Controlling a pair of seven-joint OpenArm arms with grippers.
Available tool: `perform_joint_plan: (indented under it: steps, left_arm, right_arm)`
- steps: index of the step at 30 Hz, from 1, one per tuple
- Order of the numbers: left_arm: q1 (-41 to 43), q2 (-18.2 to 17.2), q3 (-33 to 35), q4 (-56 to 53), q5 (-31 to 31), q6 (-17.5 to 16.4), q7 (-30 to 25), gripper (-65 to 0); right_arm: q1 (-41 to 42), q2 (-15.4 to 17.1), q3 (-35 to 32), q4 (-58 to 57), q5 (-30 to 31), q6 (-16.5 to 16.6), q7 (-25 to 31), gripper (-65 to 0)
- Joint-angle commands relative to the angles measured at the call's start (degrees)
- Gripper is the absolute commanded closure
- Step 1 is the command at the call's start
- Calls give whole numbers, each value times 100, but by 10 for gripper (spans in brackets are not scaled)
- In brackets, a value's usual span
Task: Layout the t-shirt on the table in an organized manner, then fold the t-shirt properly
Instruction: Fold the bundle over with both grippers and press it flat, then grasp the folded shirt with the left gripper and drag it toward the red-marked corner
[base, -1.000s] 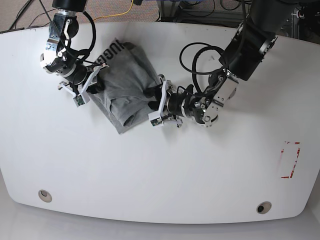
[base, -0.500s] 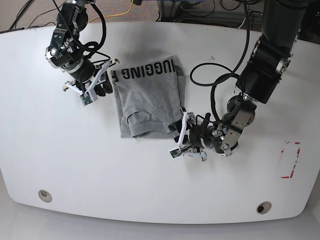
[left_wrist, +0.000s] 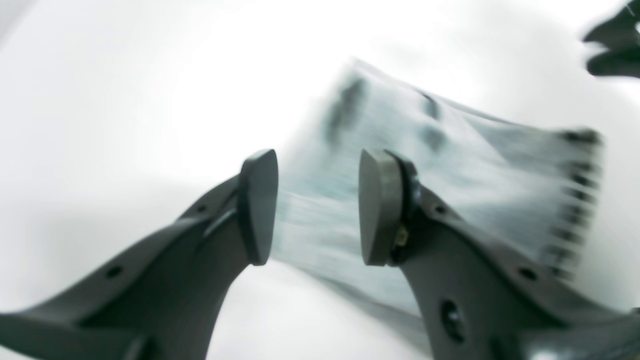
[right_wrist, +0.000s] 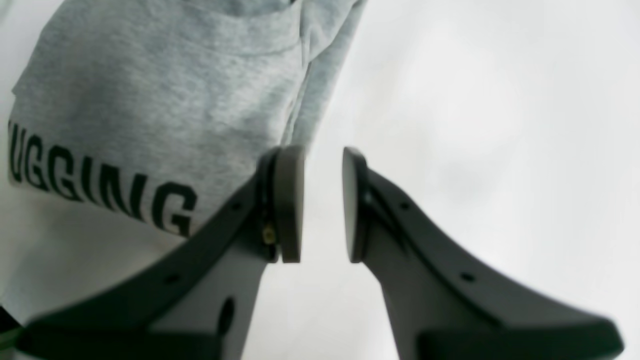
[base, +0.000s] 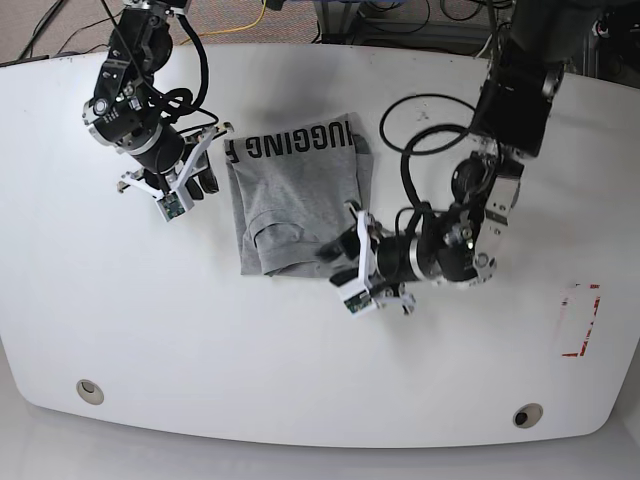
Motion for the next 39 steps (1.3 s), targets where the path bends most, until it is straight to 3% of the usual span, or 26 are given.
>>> perform_joint_plan:
  steps: [1,9,11,15,20,25,29,33,39]
  left_arm:
    - [412,91,-134,484,-99,-28,-133,-250]
    - [1617,197,-126,1064,112,1366,-740,-250]
    - [1951,364,-117,1284,464,1700,-1047,-250]
    - [2320,671,-126,1635,1167,2060,-1487,-250]
    - [2478,1076,-64,1794,1932,2526,-1821,-250]
    - [2461,1392,411,1811,2679,3133,-2067,-250]
    - [2302,1699,1009,1583,3611,4056,-2296,-250]
    - [2135,1699,1387,1081,4271,4751,-2454,-250]
    - [1784,1699,1624,114,4376,4935,-2841,-250]
  right_arm:
    - [85,35,12,-47,63,-5,125,-124]
    - [261,105,65,-215,54,-5,125,-124]
    - [278,237,65,-206,45,-5,125,-124]
    - [278,518,135,-197,45,-5,134,-124]
    - [305,641,654,-197,80,-5,134,-124]
    - [384,720,1067,-197,63,-5,125,-124]
    - [375,922,1225,-197,98,-5,125,-124]
    - [366,949,1331,-197,98,-5,125,-124]
    - [366,914,1506,-197,98,-5,125,-125]
